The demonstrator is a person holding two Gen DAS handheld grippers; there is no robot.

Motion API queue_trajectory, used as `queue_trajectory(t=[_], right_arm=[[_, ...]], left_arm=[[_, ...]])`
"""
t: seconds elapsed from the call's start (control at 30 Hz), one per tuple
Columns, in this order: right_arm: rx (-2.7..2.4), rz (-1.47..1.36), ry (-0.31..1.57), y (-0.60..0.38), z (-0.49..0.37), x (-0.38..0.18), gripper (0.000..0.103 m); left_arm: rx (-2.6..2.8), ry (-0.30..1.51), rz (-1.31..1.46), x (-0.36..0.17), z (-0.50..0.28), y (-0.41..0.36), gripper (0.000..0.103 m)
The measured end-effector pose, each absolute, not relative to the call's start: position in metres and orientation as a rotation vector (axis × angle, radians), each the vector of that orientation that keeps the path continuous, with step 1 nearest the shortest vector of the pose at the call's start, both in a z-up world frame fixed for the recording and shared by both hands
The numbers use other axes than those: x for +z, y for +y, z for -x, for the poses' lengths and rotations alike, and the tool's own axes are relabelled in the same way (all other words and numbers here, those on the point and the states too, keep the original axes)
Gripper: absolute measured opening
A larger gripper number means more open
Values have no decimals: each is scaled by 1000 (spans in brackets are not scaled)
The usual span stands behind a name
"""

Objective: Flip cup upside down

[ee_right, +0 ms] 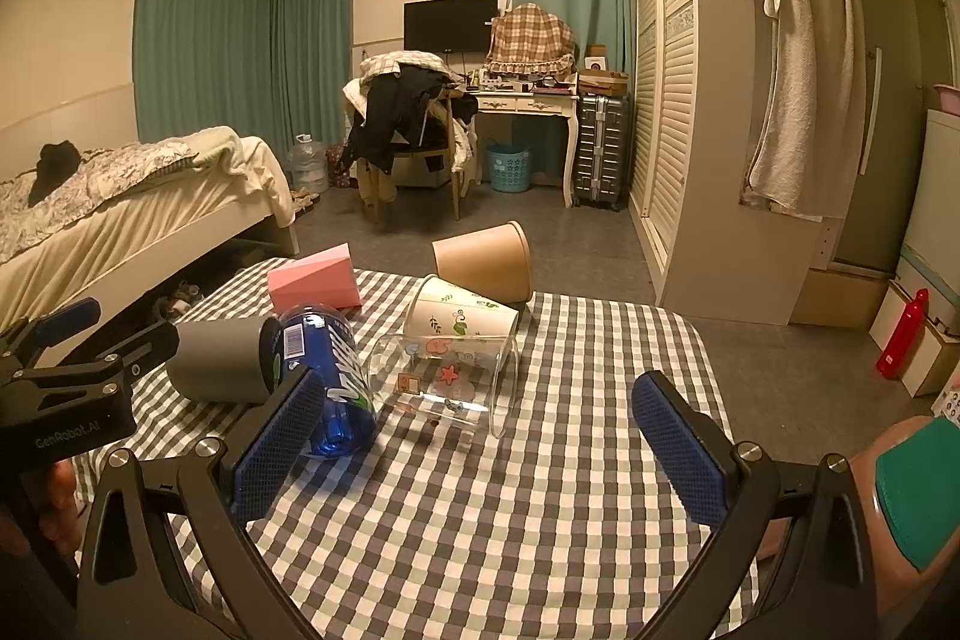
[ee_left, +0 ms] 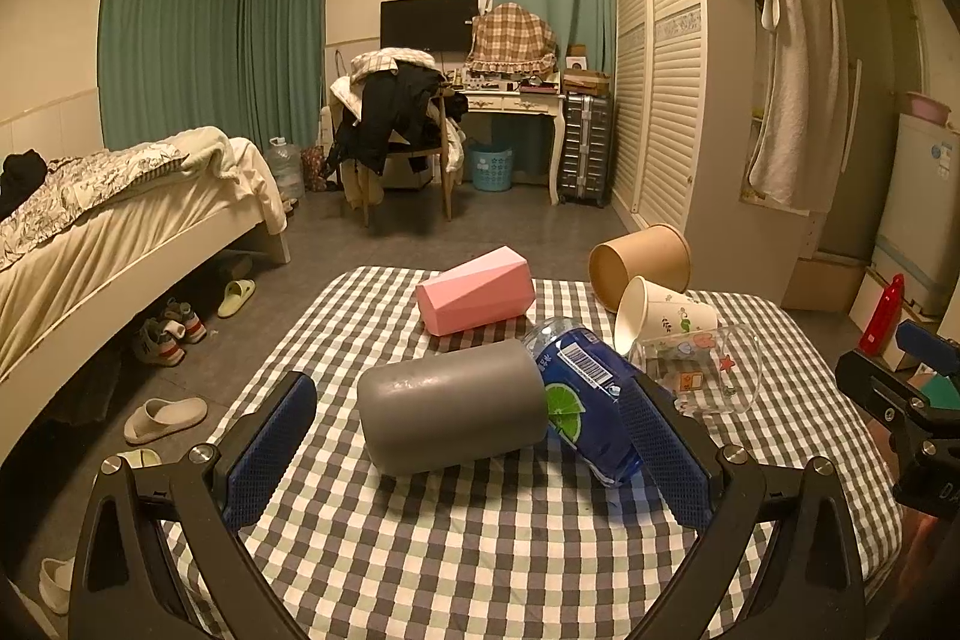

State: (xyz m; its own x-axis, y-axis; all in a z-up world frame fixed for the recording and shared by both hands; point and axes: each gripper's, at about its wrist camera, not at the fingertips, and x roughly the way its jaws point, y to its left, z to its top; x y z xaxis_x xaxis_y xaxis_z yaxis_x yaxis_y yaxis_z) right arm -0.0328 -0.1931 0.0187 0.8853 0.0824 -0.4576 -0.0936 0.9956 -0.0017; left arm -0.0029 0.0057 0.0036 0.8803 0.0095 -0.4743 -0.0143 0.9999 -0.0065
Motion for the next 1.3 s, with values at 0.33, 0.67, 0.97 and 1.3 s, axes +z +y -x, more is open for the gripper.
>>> queue_trajectory(t=[0.33, 0.67, 0.97, 1.3], right_arm=[[105, 24, 474, -190, 35, 16, 103], [125, 29, 483, -189, 33, 15, 103], [144, 29, 486, -188, 32, 14, 103], [178, 27, 486, -186, 31, 16, 103]], left_arm=[[14, 492, 11, -1, 5, 12, 103], [21, 488, 11, -4, 9, 15, 103], [21, 487, 12, -3, 10, 16, 103], [32, 491, 14, 1, 8, 13, 103]])
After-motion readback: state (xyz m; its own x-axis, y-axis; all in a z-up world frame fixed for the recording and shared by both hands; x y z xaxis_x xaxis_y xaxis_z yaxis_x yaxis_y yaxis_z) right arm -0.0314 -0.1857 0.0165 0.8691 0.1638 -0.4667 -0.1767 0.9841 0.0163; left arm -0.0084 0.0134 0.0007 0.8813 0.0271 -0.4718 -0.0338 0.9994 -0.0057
